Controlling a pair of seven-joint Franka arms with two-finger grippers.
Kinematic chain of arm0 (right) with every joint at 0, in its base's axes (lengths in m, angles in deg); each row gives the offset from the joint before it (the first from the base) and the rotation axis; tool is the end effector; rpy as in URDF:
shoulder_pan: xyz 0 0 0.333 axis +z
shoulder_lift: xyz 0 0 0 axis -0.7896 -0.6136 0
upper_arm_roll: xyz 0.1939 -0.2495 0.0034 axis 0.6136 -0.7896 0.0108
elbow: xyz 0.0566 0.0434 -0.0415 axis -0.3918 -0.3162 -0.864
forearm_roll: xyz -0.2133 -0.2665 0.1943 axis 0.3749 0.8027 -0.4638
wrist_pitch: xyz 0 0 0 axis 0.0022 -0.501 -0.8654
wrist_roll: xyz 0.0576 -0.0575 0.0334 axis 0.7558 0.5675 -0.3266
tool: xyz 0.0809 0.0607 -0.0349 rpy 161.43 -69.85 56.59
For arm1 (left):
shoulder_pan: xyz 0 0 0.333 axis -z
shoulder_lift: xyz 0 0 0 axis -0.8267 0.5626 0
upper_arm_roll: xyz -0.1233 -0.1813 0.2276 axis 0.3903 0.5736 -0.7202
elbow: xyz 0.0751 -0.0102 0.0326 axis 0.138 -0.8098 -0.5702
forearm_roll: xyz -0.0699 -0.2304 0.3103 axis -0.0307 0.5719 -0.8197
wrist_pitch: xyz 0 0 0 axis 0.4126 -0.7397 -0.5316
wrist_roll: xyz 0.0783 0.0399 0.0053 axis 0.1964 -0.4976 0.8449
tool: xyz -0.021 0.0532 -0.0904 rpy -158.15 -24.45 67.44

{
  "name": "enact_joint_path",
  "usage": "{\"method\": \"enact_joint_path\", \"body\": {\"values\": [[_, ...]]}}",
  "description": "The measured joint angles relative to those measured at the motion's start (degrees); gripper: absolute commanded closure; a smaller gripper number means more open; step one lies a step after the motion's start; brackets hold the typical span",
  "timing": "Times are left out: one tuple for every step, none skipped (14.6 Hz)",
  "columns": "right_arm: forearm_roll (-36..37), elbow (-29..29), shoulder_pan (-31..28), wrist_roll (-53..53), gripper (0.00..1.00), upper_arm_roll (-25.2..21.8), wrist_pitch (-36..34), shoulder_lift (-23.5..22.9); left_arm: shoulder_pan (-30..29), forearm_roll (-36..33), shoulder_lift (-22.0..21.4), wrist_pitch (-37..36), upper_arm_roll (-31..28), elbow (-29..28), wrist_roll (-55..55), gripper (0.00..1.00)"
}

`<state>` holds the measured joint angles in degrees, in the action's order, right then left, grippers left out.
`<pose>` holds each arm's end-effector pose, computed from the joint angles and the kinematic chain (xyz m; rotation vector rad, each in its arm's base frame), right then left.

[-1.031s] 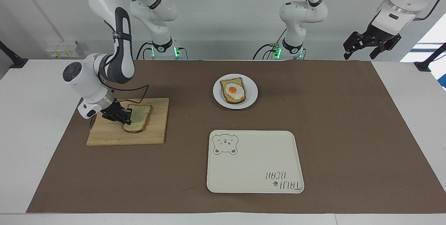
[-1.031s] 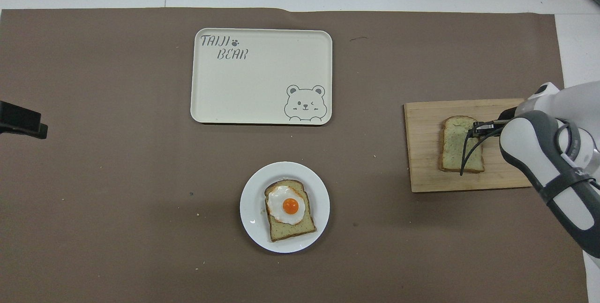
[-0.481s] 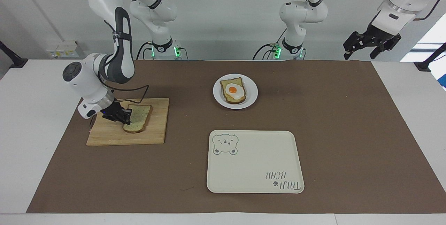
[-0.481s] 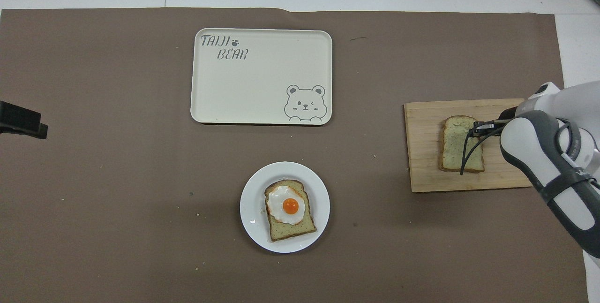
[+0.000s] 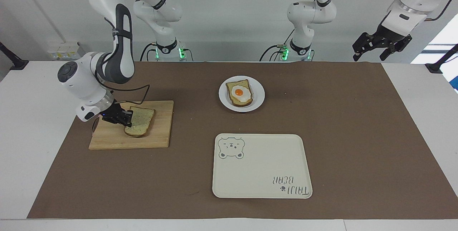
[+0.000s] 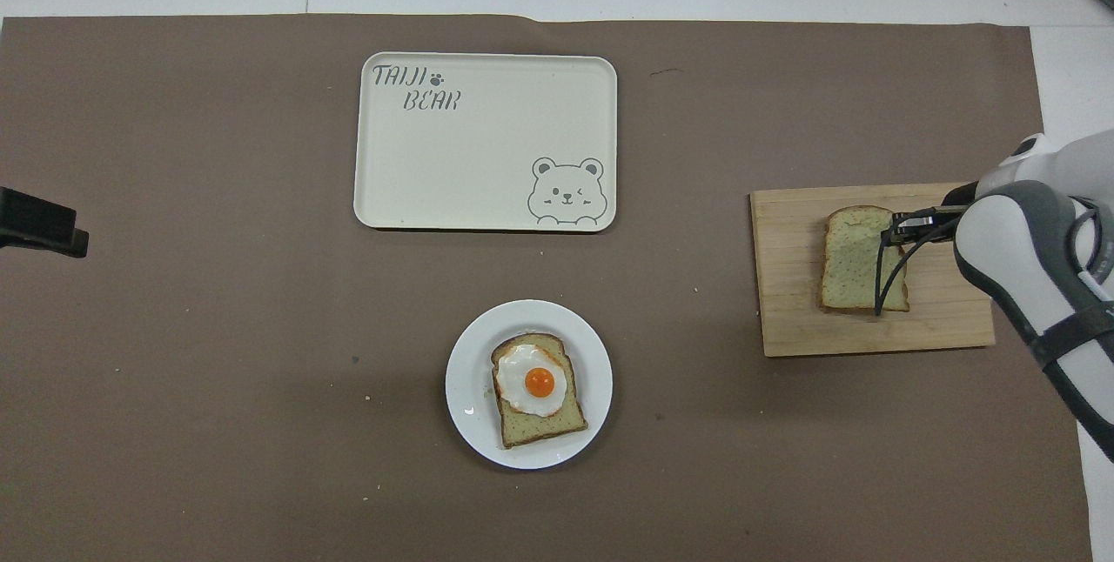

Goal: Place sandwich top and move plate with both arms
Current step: 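Drag the bread slice off the board toward the plate with the right gripper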

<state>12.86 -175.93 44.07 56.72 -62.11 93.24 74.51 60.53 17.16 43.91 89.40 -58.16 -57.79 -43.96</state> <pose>0.5948 -0.0979 0.3522 -2.9573 0.0195 0.0564 0.5331 -0.0191 0.6667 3.1283 -0.0465 -0.1062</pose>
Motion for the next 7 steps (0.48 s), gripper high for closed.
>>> {"method": "enact_joint_path", "body": {"values": [[0.0, 1.3, 0.0, 0.5, 1.0, 0.0, -2.4, 0.4, 0.0, 0.0, 0.0, 0.0, 0.0, 0.0, 0.0, 0.0], [0.0, 2.5, 0.0, 0.8, 1.0, 0.0, -4.5, 0.8, 0.0, 0.0, 0.0, 0.0, 0.0, 0.0, 0.0, 0.0], [0.0, 3.5, 0.0, 0.9, 1.0, 0.0, -6.4, 1.2, 0.0, 0.0, 0.0, 0.0, 0.0, 0.0, 0.0, 0.0], [0.0, 4.5, 0.0, 1.0, 1.0, 0.1, -8.4, 1.6, 0.0, 0.0, 0.0, 0.0, 0.0, 0.0, 0.0, 0.0], [0.0, 5.3, 0.0, 1.0, 1.0, 0.2, -10.2, 1.8, 0.0, 0.0, 0.0, 0.0, 0.0, 0.0, 0.0, 0.0], [-0.8, 6.0, 0.0, 1.0, 1.0, 0.3, -12.0, 1.9, 0.0, 0.0, 0.0, 0.0, 0.0, 0.0, 0.0, 0.0], [-3.0, 6.5, 0.0, 1.0, 1.0, 0.4, -13.3, 2.0, 0.0, 0.0, 0.0, 0.0, 0.0, 0.0, 0.0, 0.0]]}}
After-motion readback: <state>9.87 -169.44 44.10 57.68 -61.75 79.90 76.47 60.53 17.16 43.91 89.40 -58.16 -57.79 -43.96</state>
